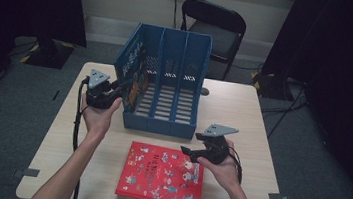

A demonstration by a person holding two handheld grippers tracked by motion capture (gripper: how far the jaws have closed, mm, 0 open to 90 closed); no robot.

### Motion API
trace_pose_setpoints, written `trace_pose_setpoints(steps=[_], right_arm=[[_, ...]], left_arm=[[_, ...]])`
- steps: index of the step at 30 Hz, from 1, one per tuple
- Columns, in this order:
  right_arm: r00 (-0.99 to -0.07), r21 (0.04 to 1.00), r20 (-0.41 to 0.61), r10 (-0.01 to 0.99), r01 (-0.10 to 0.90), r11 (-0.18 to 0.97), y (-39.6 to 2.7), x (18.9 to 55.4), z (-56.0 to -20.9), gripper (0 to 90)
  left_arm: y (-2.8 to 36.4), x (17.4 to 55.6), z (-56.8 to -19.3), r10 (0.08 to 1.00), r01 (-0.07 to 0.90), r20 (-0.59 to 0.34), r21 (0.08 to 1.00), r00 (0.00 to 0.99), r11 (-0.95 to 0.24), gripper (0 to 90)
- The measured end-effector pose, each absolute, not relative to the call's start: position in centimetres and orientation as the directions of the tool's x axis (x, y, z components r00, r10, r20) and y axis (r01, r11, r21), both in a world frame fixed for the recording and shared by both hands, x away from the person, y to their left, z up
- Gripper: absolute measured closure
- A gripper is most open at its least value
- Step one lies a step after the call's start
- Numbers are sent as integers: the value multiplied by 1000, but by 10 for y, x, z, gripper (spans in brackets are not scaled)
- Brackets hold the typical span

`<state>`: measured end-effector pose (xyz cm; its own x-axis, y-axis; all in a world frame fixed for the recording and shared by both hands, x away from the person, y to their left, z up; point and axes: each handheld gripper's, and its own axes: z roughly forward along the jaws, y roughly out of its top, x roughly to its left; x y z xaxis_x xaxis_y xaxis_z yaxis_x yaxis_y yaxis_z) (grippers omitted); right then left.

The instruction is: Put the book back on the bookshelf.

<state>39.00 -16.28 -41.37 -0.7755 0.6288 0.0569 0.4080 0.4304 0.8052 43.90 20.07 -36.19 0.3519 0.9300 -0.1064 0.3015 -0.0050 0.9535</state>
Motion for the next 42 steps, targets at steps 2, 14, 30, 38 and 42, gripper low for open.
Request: trace_pose_setpoints(steps=[2, 14, 30, 38, 42], right_arm=[[-774, 807, 57, 631, 408, 427, -163, 390, -413, 241], [-773, 801, 48, 632, 408, 439, -159, 390, -416, 240], [-773, 800, 47, 633, 408, 440, -159, 390, -417, 240], [-772, 799, 50, 634, 412, 438, -159, 391, -417, 240], [-771, 799, 52, 635, 413, 436, -160, 391, -417, 240]], left_arm=[[202, 435, -368, 926, 316, -113, 949, 359, -7, 722], [208, 418, -402, 912, 378, -106, 924, 396, -56, 734], [203, 424, -417, 904, 427, -111, 900, 412, -84, 828], [198, 429, -417, 911, 422, -97, 902, 401, -89, 838], [196, 432, -418, 914, 421, -97, 903, 393, -85, 833]])
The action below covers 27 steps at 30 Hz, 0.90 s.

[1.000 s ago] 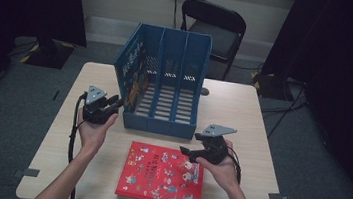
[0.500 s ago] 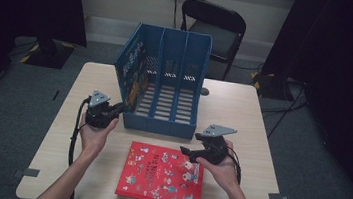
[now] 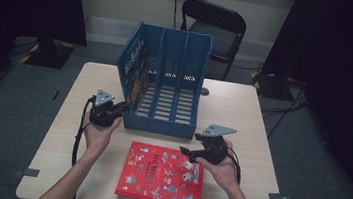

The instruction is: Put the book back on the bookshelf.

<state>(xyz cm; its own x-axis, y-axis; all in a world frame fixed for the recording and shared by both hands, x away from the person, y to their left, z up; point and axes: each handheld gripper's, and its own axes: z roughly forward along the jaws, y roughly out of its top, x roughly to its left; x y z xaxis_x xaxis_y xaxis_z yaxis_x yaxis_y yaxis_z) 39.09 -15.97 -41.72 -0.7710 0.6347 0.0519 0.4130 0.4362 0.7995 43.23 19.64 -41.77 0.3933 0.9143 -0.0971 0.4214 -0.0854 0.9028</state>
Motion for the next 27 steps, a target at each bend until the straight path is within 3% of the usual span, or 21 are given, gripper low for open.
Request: trace_pose_setpoints(steps=[14, 27], right_arm=[[-768, 800, 54, 638, 416, 433, -161, 391, -417, 240], [-771, 796, 54, 635, 416, 438, -160, 392, -418, 240]], left_arm=[[192, 445, -416, 935, 416, -78, 906, 346, -78, 827], [198, 448, -407, 921, 416, -148, 909, 359, -16, 782]])
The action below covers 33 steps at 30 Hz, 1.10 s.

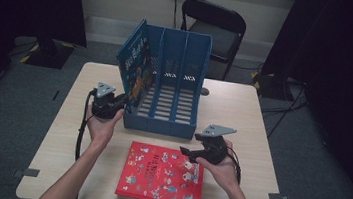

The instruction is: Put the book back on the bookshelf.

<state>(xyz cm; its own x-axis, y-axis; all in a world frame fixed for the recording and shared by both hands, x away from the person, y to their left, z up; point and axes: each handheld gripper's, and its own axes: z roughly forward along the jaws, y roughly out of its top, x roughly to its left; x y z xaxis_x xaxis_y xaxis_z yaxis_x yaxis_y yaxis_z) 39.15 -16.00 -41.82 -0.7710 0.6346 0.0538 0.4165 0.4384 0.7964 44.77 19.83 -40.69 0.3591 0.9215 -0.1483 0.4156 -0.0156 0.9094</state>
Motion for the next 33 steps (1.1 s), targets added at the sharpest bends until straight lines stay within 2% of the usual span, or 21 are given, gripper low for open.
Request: trace_pose_setpoints(steps=[4, 8, 15, 18, 25, 29, 33], right_arm=[[-769, 791, 54, 637, 422, 443, -161, 391, -420, 240], [-769, 790, 55, 637, 424, 443, -161, 391, -419, 240], [-769, 780, 57, 637, 432, 452, -160, 387, -425, 243], [-772, 760, 47, 634, 439, 479, -162, 382, -431, 245], [-760, 729, 53, 648, 473, 495, -172, 370, -451, 242], [-754, 730, 58, 654, 479, 488, -173, 370, -456, 238], [-746, 728, 52, 664, 483, 486, -172, 374, -459, 202]], left_arm=[[198, 436, -403, 891, 403, -159, 915, 426, -29, 796], [197, 426, -405, 855, 437, -167, 896, 491, -76, 752], [204, 404, -411, 811, 467, -174, 874, 559, -134, 778], [210, 393, -415, 813, 478, -171, 867, 556, -144, 774], [218, 364, -433, 808, 518, -180, 837, 561, -174, 703], [211, 360, -448, 778, 536, -211, 823, 592, -185, 694], [199, 364, -457, 766, 545, -201, 809, 611, -222, 686]])
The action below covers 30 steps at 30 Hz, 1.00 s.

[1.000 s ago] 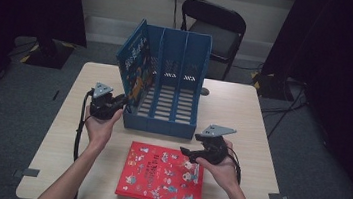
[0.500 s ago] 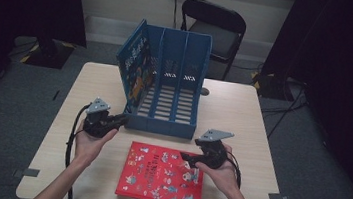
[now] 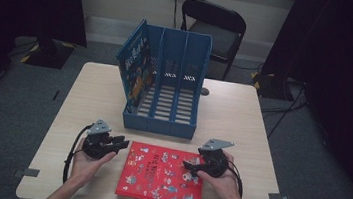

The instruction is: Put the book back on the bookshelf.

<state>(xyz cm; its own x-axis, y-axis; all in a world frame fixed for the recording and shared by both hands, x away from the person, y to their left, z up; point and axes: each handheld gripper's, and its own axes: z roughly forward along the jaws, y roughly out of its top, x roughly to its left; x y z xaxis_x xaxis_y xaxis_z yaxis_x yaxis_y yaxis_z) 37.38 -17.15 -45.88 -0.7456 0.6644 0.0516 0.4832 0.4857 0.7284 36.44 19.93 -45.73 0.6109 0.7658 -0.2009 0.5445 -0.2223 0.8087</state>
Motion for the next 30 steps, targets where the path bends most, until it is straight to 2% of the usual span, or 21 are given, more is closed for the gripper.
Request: trace_pose_setpoints(steps=[6, 9, 16, 23, 26, 30], right_arm=[[-747, 727, 67, 661, 491, 481, -173, 376, -463, 198], [-747, 725, 58, 662, 488, 487, -172, 375, -462, 207], [-747, 720, 31, 664, 477, 504, -170, 372, -461, 223], [-739, 714, 27, 673, 485, 505, -171, 367, -460, 229], [-733, 715, 28, 679, 490, 499, -172, 365, -460, 230], [-734, 719, 28, 679, 487, 496, -177, 358, -460, 239]], left_arm=[[191, 361, -465, 751, 556, -210, 796, 626, -241, 657], [184, 359, -466, 734, 557, -214, 789, 644, -259, 701], [169, 357, -470, 728, 543, -182, 786, 661, -296, 706], [166, 354, -471, 727, 533, -178, 794, 663, -292, 609], [167, 352, -471, 720, 503, -128, 797, 682, -334, 633], [167, 351, -472, 719, 500, -134, 803, 682, -325, 607]])
